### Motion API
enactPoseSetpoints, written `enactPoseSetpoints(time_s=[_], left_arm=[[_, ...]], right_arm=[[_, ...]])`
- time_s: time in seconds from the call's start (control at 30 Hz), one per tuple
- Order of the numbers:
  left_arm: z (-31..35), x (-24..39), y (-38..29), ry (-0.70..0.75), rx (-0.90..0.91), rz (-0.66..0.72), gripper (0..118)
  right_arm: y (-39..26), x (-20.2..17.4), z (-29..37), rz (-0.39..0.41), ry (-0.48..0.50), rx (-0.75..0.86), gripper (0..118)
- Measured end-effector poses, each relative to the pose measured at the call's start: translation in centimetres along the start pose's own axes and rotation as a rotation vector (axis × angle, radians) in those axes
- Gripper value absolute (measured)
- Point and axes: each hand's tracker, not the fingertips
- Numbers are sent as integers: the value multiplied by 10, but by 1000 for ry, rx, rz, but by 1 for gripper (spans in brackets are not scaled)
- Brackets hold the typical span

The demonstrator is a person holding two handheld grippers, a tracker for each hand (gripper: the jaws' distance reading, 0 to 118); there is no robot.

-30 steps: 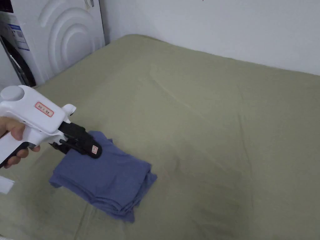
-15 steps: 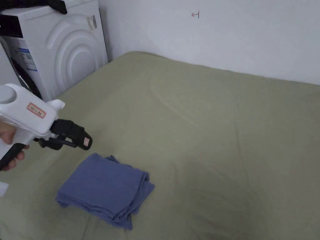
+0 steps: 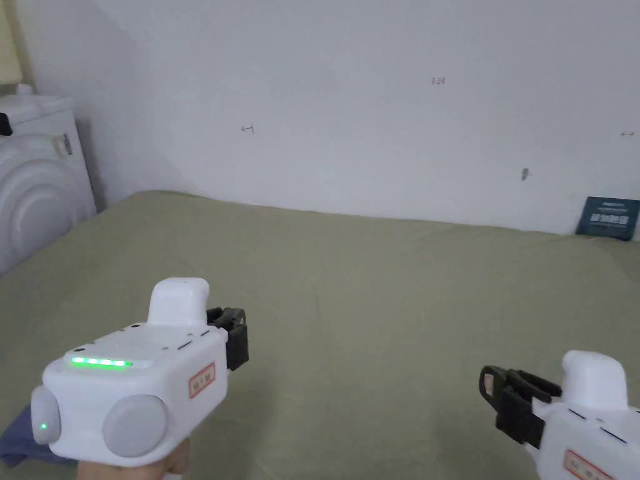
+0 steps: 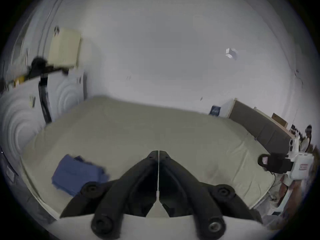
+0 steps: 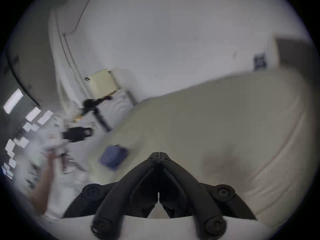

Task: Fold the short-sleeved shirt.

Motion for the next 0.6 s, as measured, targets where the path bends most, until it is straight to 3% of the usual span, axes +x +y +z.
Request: enactPoseSetpoints(time_s=[0.07, 0.1, 0.23, 0.33, 0.6], left_arm=[[16, 52, -4, 39, 73, 4, 0], [19, 69, -4, 4, 93, -60, 0], [24, 118, 3, 33, 130, -139, 0], [27, 130, 7, 29, 169, -173, 0], [30, 127, 12, 50, 196, -194, 0]], right_arm=[[7, -13, 13, 116, -133, 64, 1], [10, -19, 19, 153, -186, 100, 1], [16, -29, 44, 169, -306, 213, 1], [16, -27, 55, 146, -305, 231, 1], [22, -25, 62, 192, -307, 266, 1]])
